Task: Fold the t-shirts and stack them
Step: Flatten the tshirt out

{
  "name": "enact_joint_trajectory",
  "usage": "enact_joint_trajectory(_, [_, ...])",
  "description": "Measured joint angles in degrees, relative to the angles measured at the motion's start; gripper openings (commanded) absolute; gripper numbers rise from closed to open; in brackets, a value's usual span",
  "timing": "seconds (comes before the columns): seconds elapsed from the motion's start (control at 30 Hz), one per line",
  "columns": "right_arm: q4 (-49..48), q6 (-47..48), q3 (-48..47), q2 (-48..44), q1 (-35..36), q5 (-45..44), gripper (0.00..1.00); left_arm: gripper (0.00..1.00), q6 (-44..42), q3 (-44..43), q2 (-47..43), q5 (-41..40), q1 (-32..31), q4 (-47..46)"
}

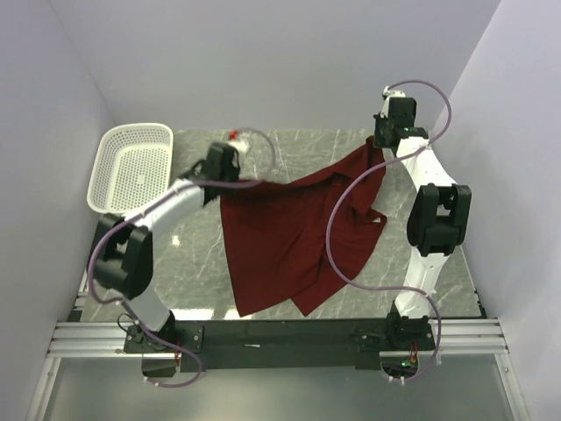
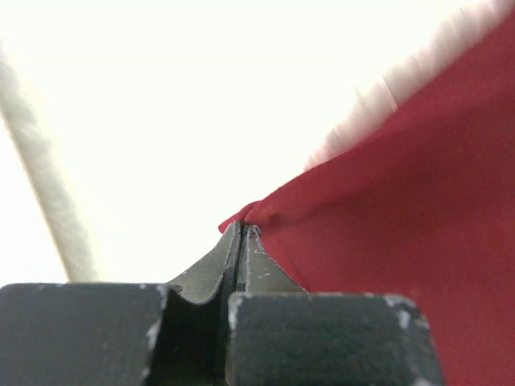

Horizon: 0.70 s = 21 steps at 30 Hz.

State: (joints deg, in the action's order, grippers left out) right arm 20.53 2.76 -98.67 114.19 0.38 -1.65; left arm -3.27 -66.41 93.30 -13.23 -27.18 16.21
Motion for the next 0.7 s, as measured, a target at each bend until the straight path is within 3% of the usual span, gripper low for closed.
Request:
enact_joint_trajectory(0.2, [0.22,-1.09,-8.17,3.56,-0.04,1.86,0.00,0.01,3.04,-17.16,13.31,4.24,10.21,-3.72])
enact_joint_trajectory(0.33, [0.72,-2.45,-12.24,7.65,-0.20,2.16,0.00,0.01,4.68,-23.78,22.18,6.21,12.83,-2.75])
enact_joint_trajectory(0.5, [2.29,-3.85,-14.51,12.90,-1.05,0.52,0.00,0.01,5.95,-28.28,29.77,7.04,13.25,-0.55])
enact_joint_trajectory(0.7, [3.52,-4.90,-15.06,14.99,-1.18,-2.62,0.00,0.01,7.96,-30.16,31.43,6.97,13.66,-0.31])
